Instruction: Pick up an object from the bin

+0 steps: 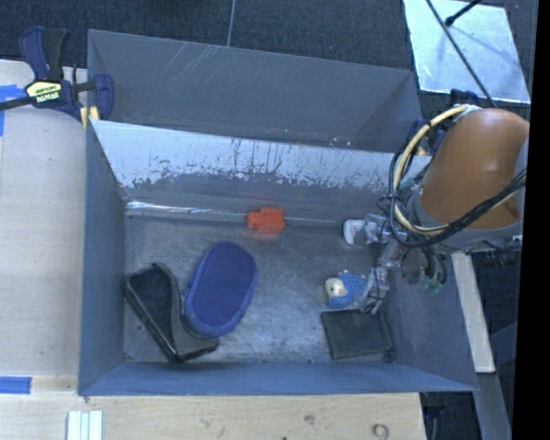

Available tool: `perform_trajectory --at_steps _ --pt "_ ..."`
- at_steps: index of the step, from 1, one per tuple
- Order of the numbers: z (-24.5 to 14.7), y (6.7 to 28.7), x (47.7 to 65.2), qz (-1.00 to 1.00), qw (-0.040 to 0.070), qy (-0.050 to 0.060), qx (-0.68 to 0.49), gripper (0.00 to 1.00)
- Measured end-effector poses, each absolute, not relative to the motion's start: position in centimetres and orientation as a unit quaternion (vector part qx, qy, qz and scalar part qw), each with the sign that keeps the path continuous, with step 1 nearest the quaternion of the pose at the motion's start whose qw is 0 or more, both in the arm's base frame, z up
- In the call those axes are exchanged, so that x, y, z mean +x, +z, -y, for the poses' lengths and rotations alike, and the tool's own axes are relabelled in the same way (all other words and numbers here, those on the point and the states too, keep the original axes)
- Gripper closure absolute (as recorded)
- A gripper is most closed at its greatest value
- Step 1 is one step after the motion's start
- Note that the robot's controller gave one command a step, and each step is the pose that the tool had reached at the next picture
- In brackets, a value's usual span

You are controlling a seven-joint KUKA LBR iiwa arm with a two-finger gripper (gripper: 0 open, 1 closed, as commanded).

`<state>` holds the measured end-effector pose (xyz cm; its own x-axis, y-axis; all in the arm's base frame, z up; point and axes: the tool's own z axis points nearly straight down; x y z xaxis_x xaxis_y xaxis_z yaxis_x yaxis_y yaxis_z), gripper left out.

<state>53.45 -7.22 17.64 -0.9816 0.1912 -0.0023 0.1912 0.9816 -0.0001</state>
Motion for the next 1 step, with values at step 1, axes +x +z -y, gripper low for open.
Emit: perform_trajectory --at_steps 1 --pt "9.92 7.30 49.61 -0.995 0.014 0.000 0.103 0.00"
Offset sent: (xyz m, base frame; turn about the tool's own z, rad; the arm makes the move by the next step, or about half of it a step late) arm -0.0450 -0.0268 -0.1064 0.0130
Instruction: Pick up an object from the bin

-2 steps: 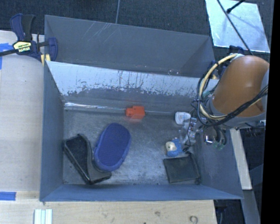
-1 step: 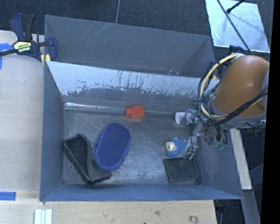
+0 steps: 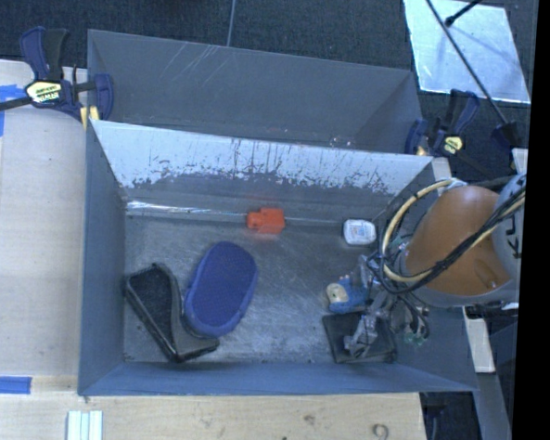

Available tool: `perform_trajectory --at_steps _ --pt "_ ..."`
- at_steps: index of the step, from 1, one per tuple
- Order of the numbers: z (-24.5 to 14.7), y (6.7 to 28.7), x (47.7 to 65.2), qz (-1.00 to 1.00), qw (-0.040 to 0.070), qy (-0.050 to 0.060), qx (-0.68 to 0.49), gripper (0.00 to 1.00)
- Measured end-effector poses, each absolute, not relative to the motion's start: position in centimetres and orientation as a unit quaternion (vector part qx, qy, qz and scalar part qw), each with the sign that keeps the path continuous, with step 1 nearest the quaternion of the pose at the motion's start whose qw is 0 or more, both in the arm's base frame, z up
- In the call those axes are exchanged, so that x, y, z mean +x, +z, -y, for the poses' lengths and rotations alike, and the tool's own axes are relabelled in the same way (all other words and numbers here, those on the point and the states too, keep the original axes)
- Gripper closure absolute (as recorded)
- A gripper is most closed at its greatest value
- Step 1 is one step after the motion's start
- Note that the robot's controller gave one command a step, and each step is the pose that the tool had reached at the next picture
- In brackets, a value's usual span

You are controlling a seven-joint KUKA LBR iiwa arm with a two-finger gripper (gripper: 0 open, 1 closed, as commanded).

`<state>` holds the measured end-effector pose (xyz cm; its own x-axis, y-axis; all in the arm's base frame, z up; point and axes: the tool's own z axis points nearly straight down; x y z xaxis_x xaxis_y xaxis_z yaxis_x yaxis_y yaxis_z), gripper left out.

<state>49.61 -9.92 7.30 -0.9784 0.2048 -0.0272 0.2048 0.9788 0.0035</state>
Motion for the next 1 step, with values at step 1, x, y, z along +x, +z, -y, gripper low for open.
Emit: perform_trajectory --at_steps 1 --pt "10.07 7.79 49.96 -0.995 0.019 -0.002 0.102 1.00"
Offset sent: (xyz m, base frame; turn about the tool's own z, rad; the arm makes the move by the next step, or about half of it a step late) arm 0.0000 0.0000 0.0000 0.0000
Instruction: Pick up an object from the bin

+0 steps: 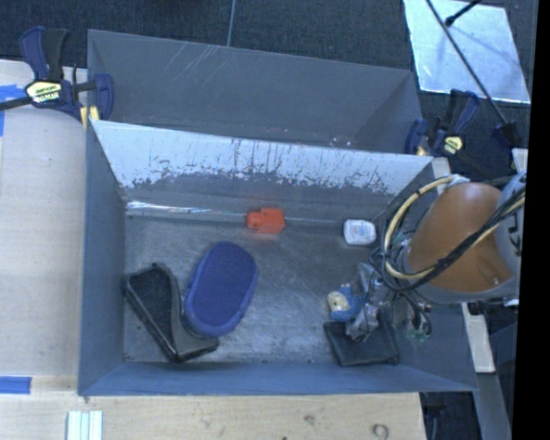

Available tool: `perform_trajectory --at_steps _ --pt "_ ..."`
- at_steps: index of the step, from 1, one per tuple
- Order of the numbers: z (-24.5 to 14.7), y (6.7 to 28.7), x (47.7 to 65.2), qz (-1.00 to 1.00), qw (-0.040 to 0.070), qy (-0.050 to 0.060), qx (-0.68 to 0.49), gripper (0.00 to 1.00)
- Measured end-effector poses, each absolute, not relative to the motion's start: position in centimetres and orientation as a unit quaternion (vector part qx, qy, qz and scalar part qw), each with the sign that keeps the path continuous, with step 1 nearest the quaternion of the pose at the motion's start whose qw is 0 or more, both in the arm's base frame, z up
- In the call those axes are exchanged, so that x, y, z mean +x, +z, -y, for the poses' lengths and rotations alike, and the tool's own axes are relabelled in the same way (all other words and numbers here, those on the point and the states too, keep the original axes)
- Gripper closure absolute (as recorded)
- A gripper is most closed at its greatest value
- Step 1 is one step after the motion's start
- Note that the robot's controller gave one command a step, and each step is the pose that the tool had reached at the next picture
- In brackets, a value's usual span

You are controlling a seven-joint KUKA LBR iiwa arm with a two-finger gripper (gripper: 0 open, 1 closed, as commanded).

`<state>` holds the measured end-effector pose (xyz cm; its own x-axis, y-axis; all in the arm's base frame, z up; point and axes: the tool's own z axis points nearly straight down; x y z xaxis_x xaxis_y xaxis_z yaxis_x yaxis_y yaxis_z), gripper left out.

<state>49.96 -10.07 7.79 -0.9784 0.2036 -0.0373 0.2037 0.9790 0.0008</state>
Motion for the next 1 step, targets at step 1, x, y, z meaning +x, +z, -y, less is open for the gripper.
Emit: perform_trajectory --at_steps 1 --pt "12.40 25.14 54.22 -0.995 0.007 -0.001 0.101 1.00"
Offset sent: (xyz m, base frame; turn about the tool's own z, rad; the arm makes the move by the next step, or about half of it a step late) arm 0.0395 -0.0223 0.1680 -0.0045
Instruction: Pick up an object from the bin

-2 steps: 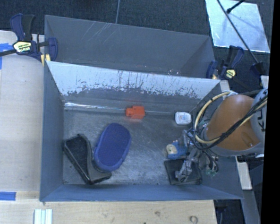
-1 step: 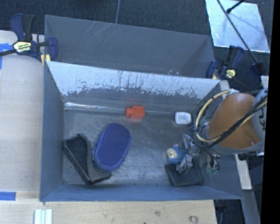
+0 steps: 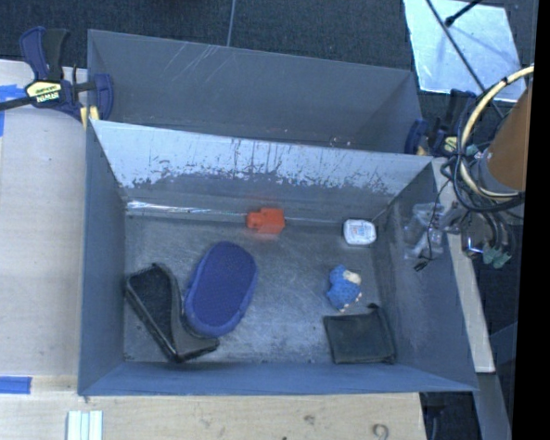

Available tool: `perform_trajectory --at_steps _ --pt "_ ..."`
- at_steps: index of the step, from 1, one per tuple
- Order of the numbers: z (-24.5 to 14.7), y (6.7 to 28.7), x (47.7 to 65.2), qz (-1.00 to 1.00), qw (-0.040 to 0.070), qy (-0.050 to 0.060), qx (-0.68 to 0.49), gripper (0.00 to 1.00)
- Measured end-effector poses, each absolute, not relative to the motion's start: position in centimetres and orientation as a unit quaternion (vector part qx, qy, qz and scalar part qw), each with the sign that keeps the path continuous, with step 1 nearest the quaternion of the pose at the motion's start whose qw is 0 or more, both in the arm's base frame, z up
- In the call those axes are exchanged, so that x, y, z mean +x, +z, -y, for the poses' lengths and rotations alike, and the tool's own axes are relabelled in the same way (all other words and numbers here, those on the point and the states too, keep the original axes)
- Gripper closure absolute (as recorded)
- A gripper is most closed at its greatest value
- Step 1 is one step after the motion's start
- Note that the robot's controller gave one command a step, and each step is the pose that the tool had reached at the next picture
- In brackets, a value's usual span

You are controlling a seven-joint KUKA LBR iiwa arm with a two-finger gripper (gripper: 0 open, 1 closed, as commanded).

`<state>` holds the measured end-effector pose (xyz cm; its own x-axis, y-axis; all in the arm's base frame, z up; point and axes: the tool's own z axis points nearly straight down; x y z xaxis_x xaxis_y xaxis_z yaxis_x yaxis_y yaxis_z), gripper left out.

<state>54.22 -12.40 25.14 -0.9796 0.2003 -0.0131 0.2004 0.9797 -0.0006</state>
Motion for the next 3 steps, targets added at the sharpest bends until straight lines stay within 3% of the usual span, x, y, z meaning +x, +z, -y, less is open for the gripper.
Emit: perform_trajectory --at_steps 1,2,3 --pt "12.1 17.0 54.2 -0.994 -0.002 0.000 0.112 1.00" --pt "12.2 17.4 54.4 -0.994 0.002 0.000 0.111 0.00" --pt "8.0 7.1 51.2 -0.999 0.007 0.000 -0.034 0.00"
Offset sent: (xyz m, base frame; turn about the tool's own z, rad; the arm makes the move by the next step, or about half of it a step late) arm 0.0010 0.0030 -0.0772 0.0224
